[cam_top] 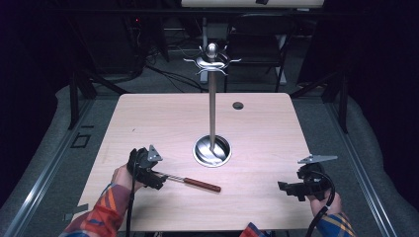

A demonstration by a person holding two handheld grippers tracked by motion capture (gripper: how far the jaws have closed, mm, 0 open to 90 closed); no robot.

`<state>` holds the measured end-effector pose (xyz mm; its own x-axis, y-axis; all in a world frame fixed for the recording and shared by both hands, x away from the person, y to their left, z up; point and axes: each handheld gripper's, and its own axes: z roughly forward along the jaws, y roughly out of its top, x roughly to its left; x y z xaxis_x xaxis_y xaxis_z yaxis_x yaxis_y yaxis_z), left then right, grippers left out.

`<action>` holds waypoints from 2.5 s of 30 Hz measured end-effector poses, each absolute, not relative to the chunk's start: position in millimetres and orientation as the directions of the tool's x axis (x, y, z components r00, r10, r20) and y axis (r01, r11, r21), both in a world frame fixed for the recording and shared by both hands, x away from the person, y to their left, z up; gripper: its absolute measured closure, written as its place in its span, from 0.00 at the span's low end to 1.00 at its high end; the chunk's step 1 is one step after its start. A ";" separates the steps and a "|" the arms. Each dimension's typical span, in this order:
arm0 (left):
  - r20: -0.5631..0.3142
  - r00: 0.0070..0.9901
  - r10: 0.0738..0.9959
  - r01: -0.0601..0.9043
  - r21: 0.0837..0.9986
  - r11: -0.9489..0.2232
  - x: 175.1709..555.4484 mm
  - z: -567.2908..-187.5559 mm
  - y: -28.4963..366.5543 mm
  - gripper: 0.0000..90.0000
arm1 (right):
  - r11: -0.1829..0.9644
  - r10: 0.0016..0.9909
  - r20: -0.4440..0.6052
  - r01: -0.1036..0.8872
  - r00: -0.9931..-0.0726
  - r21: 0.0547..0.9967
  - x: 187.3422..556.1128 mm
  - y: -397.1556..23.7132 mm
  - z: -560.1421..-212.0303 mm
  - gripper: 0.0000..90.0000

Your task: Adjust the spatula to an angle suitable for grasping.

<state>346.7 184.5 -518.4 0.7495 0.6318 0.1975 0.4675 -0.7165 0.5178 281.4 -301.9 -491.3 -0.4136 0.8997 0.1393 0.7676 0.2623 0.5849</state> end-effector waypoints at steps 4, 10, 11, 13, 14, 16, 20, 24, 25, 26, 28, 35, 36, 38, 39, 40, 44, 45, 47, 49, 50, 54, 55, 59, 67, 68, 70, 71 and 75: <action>0.191 0.767 0.613 0.454 0.513 -0.728 347.2 -520.3 180.6 0.03 | 0.244 0.896 0.166 0.770 -0.411 0.590 278.3 -301.5 -491.2 0.17; 0.163 0.768 0.620 0.464 0.526 -0.713 349.5 -519.7 186.9 0.04 | 0.167 0.911 0.214 0.790 -0.353 0.589 272.7 -300.5 -494.5 0.17; 0.163 0.768 0.620 0.464 0.526 -0.713 349.5 -519.7 186.9 0.04 | 0.167 0.911 0.214 0.790 -0.353 0.589 272.7 -300.5 -494.5 0.17; 0.154 0.766 0.624 0.468 0.532 -0.706 350.1 -520.2 188.3 0.04 | 0.122 0.919 0.230 0.788 -0.319 0.604 268.4 -304.0 -493.5 0.16; 0.148 0.767 0.624 0.471 0.530 -0.705 350.9 -521.0 188.2 0.04 | 0.108 0.924 0.235 0.794 -0.303 0.598 266.8 -304.8 -493.3 0.16; 0.153 0.766 0.625 0.470 0.530 -0.706 351.0 -520.8 187.8 0.04 | 0.113 0.922 0.240 0.804 -0.304 0.585 265.1 -304.8 -493.4 0.17; 0.153 0.763 0.627 0.470 0.534 -0.703 350.2 -520.5 188.2 0.05 | 0.143 0.924 0.205 0.788 -0.323 0.599 260.7 -301.7 -490.2 0.16; 0.146 0.773 0.617 0.460 0.541 -0.704 349.1 -520.9 186.9 0.08 | 0.137 0.925 0.198 0.773 -0.323 0.620 258.3 -302.5 -487.7 0.16; 0.146 0.773 0.617 0.460 0.541 -0.704 349.1 -520.9 186.9 0.10 | 0.137 0.925 0.198 0.773 -0.323 0.620 258.3 -302.5 -487.7 0.16; 0.132 0.782 0.609 0.461 0.533 -0.709 349.3 -523.3 184.4 0.11 | 0.144 0.923 0.192 0.763 -0.333 0.630 258.6 -301.9 -486.9 0.16; 0.123 0.788 0.604 0.463 0.529 -0.712 349.2 -525.0 182.8 0.15 | 0.145 0.923 0.191 0.763 -0.333 0.630 259.2 -301.4 -486.8 0.16; 0.103 0.820 0.563 0.454 0.481 -0.750 352.8 -539.1 170.8 0.27 | 0.193 0.915 0.170 0.767 -0.366 0.612 265.8 -299.1 -489.1 0.17; 0.102 0.827 0.553 0.448 0.476 -0.757 354.3 -540.6 169.7 0.30 | 0.212 0.915 0.150 0.763 -0.374 0.610 265.5 -299.5 -488.8 0.17; 0.083 0.854 0.514 0.424 0.461 -0.779 359.6 -544.7 167.3 0.40 | 0.206 0.916 0.156 0.766 -0.370 0.609 265.5 -301.7 -489.0 0.17; 0.083 0.854 0.514 0.424 0.461 -0.779 359.6 -544.7 167.3 0.43 | 0.201 0.918 0.157 0.767 -0.365 0.610 265.7 -302.9 -489.3 0.16; 0.056 0.872 0.486 0.413 0.450 -0.792 362.8 -547.6 166.4 0.48 | 0.199 0.918 0.161 0.769 -0.364 0.607 266.0 -303.4 -489.7 0.16; 0.049 0.884 0.464 0.405 0.412 -0.816 364.6 -552.9 165.0 0.56 | 0.214 0.912 0.160 0.771 -0.378 0.600 267.8 -300.6 -490.9 0.16; 0.049 0.884 0.464 0.405 0.412 -0.816 364.6 -552.9 165.0 0.58 | 0.216 0.912 0.158 0.772 -0.378 0.598 268.2 -299.9 -491.2 0.16; 0.046 0.881 0.471 0.412 0.415 -0.811 365.2 -552.7 166.6 0.63 | 0.221 0.911 0.157 0.775 -0.380 0.592 268.6 -299.9 -491.6 0.17; 0.042 0.880 0.473 0.415 0.418 -0.808 365.4 -552.4 167.3 0.64 | 0.220 0.912 0.160 0.778 -0.378 0.589 269.0 -300.6 -492.2 0.17; 0.045 0.883 0.468 0.410 0.411 -0.814 365.6 -552.6 166.7 0.64 | 0.220 0.912 0.160 0.778 -0.378 0.588 268.8 -301.1 -492.4 0.17; 0.042 0.887 0.460 0.406 0.404 -0.819 364.6 -553.9 166.8 0.67 | 0.227 0.908 0.161 0.777 -0.387 0.588 269.2 -299.7 -492.2 0.17; 0.041 0.887 0.460 0.406 0.403 -0.820 364.4 -553.8 167.1 0.68 | 0.231 0.908 0.159 0.778 -0.389 0.585 269.3 -298.9 -492.4 0.17; 0.039 0.888 0.459 0.407 0.400 -0.821 362.9 -553.6 168.8 0.71 | 0.232 0.907 0.160 0.778 -0.390 0.584 270.4 -298.3 -492.9 0.17; 0.039 0.892 0.451 0.402 0.389 -0.829 361.4 -552.8 169.6 0.74 | 0.233 0.906 0.162 0.780 -0.391 0.581 271.3 -299.2 -493.4 0.17; 0.037 0.889 0.455 0.407 0.388 -0.827 361.1 -552.6 170.3 0.75 | 0.236 0.905 0.161 0.780 -0.394 0.580 271.7 -298.6 -493.6 0.17; 0.031 0.891 0.454 0.408 0.384 -0.828 360.7 -552.3 171.1 0.76 | 0.237 0.903 0.164 0.781 -0.396 0.578 271.9 -298.3 -493.7 0.17; 0.017 0.896 0.444 0.404 0.384 -0.830 359.8 -551.5 173.3 0.78 | 0.241 0.903 0.161 0.780 -0.398 0.577 272.0 -297.8 -494.1 0.17; 0.004 0.899 0.439 0.404 0.383 -0.831 357.4 -549.4 176.8 0.79 | 0.242 0.904 0.160 0.781 -0.397 0.575 272.1 -298.0 -494.2 0.17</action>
<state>357.4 176.8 -549.4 0.8986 0.4387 0.0040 0.4039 -0.8309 0.3827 272.1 -298.0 -494.2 -0.3974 0.9036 0.1601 0.7814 0.2417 0.5754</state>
